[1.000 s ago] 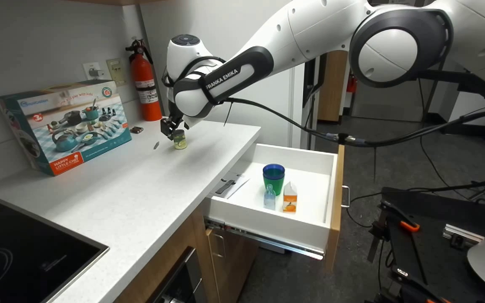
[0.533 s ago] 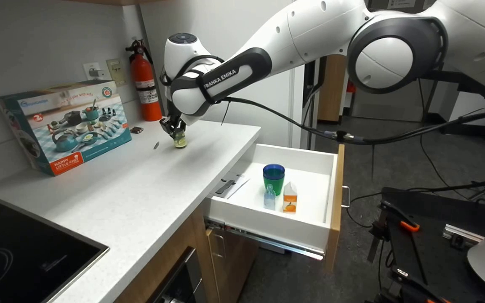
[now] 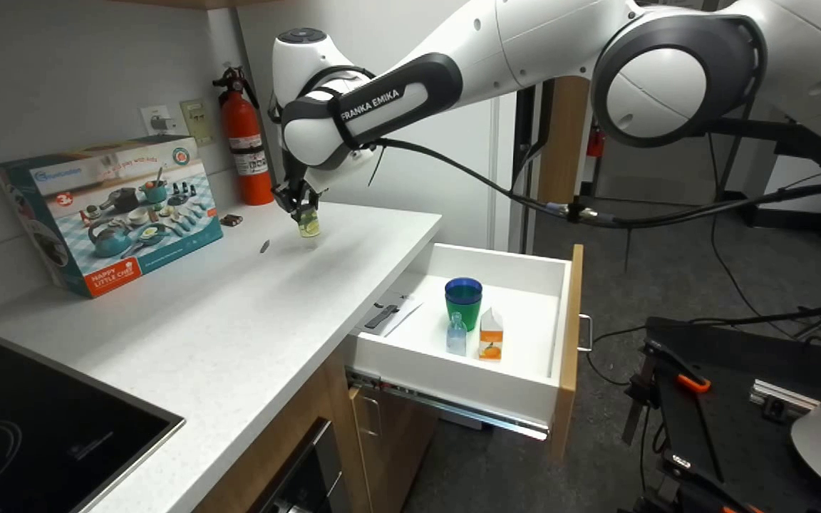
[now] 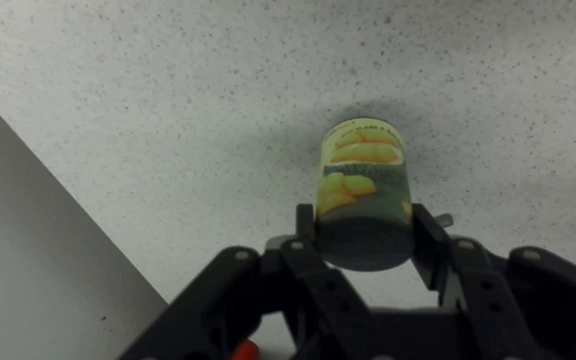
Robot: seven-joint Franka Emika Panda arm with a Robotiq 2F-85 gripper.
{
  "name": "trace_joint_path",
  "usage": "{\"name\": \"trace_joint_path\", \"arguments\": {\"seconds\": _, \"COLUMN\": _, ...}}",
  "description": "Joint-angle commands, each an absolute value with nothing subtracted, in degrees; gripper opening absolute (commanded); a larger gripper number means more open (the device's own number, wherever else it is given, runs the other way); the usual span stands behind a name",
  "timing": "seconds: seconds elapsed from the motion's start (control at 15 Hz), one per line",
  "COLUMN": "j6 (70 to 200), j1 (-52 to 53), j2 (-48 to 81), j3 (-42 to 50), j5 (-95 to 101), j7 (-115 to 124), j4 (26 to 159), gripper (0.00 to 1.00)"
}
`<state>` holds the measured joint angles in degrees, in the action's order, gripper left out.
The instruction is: Put the object on the counter in the drawer
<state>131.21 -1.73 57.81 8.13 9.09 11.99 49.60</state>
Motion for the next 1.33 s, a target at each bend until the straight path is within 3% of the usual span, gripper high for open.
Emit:
{"name": "trace_joint_path", "arguments": {"seconds": 0.0, "j6": 128.2, "j1": -0.7, "j2": 54.7, "j3": 7.9, "j5": 7.9, "j7": 13.3, "j4": 51.2, "gripper": 0.23}}
{"name": "trace_joint_path", "arguments": {"seconds": 0.53, "j6": 129.4, "j1": 1.0, "j2": 48.4, "j3": 7.6, "j5": 8.3, "j7": 13.2, "j4": 56.9, "gripper": 0.23}}
{"name": "trace_joint_path", "arguments": {"seconds": 0.6, "j6": 129.1, "j1": 0.8, "j2": 51.0, "j3": 7.9, "j5": 8.8, "j7": 12.8, "j4": 53.6, "gripper": 0.48}}
{"name": "trace_joint_path", "arguments": {"seconds": 1.13, "j6": 129.2, "j1": 0.9, "j2": 50.1, "j3": 7.9, "j5": 8.8, "j7": 12.8, "j4": 55.1, "gripper": 0.48}}
{"name": "trace_joint_path", "arguments": {"seconds": 1.2, "j6": 129.1, "j1": 1.0, "j2": 50.1, "j3": 7.8, "j5": 8.6, "j7": 13.0, "j4": 55.0, "gripper": 0.23}}
{"name": "trace_joint_path", "arguments": {"seconds": 1.27, "j6": 128.8, "j1": 1.2, "j2": 49.9, "j3": 8.0, "j5": 8.8, "j7": 13.2, "j4": 55.3, "gripper": 0.23}}
